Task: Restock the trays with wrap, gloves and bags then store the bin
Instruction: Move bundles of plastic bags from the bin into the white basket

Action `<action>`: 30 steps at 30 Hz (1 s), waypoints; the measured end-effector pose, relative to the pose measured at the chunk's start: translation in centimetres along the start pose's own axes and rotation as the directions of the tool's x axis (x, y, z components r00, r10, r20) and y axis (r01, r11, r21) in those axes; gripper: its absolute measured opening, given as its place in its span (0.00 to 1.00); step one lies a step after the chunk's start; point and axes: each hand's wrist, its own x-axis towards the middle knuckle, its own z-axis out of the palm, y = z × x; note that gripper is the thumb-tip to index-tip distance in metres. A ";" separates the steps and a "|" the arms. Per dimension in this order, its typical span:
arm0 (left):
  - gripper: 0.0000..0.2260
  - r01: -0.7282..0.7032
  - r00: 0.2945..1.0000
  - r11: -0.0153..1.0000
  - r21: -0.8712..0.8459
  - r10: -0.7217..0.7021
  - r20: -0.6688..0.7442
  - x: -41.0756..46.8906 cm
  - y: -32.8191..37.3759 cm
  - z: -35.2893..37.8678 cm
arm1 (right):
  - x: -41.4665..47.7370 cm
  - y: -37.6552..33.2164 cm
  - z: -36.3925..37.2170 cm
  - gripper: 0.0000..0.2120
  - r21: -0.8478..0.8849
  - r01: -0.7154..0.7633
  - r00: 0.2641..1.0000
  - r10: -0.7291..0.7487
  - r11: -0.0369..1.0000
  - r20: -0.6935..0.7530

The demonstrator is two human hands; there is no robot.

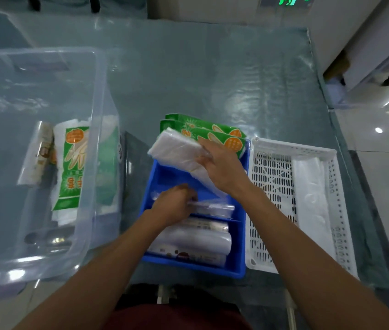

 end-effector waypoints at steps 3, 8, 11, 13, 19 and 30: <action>0.10 -0.016 1.000 1.000 -0.027 0.015 -0.025 -0.5 -0.2 0.3 | -0.4 0.3 1.4 0.18 -0.106 0.056 0.993 -0.045 0.993 0.107; 0.17 -0.128 0.989 0.990 0.052 0.131 -0.074 -1.3 -0.1 0.5 | -1.5 2.5 3.1 0.20 -0.244 0.020 0.970 0.040 0.970 0.238; 0.17 -0.229 0.963 0.971 0.063 0.236 -0.133 -2.0 -0.5 0.5 | -2.0 3.0 4.7 0.17 -0.312 0.079 0.946 0.028 0.947 0.324; 0.16 -0.246 0.956 0.967 0.061 0.252 -0.153 -2.3 -0.8 0.7 | -1.9 3.2 5.7 0.14 -0.350 0.122 0.936 0.010 0.929 0.353; 0.20 -0.226 0.958 0.965 0.134 0.245 -0.148 -2.8 -1.4 0.3 | -2.6 4.6 7.2 0.26 -0.361 0.132 0.933 0.007 0.923 0.359; 0.15 -0.194 0.941 0.969 0.151 0.228 -0.251 -3.4 -2.5 1.0 | -5.0 5.5 7.4 0.25 -0.350 0.172 0.970 -0.097 0.921 0.222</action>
